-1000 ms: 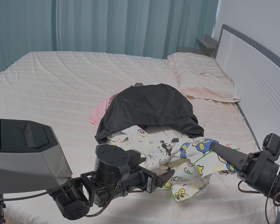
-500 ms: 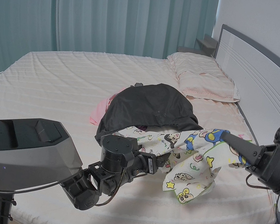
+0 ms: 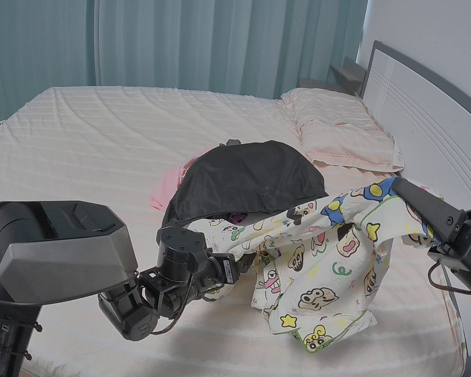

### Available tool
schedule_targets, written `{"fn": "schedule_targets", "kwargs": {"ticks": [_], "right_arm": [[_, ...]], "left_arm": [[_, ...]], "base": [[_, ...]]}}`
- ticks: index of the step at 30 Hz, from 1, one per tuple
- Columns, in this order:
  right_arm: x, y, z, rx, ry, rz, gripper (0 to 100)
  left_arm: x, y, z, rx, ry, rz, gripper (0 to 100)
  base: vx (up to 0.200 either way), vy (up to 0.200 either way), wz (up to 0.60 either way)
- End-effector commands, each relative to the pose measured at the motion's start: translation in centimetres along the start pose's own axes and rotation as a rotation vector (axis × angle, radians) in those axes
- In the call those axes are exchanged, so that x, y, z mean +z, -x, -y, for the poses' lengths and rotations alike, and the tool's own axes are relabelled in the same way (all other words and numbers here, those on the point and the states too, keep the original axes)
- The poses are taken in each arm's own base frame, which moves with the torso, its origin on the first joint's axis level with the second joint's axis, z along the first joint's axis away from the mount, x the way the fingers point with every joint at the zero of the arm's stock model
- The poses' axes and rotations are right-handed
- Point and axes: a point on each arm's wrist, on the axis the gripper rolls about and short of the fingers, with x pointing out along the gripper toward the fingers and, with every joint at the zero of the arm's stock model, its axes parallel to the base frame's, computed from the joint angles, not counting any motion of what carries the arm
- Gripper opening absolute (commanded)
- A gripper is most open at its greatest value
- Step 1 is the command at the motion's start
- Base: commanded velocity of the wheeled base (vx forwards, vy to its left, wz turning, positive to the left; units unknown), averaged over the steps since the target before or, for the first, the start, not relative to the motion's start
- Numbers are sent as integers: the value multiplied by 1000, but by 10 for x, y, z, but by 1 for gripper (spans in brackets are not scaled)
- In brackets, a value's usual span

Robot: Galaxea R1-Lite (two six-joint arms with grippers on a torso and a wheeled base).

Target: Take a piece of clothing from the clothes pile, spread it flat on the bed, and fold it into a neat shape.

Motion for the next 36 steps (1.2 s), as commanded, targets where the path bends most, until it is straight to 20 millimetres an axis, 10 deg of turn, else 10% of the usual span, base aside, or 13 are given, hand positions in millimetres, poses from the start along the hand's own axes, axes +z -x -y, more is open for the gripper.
{"fn": "schedule_targets", "kwargs": {"ticks": [1,4,5,16,24,26,36], "right_arm": [[1,-2,4,-22,-3,-5,0],[-2,-4,14,-58,-10,-14,0],[-1,-4,16,-67,-10,-12,0],[1,-6,49,-204,-19,-2,0],[2,-5,78,-317,-34,5,0],[6,-7,91,-383,-25,36,0],[20,-17,89,-454,125,130,0]], "left_arm": [[-10,-2,-9,23,23,-28,100],[-18,4,-14,38,19,-67,100],[-19,6,-15,40,18,-76,0],[-38,48,-31,67,0,-167,0],[-3,78,-30,69,16,-86,0],[34,90,-23,45,32,29,0],[89,116,-3,-20,20,212,0]], "base": [[0,0,0],[0,0,0],[0,0,0],[0,0,0],[0,0,0],[0,0,0],[0,0,0]]}}
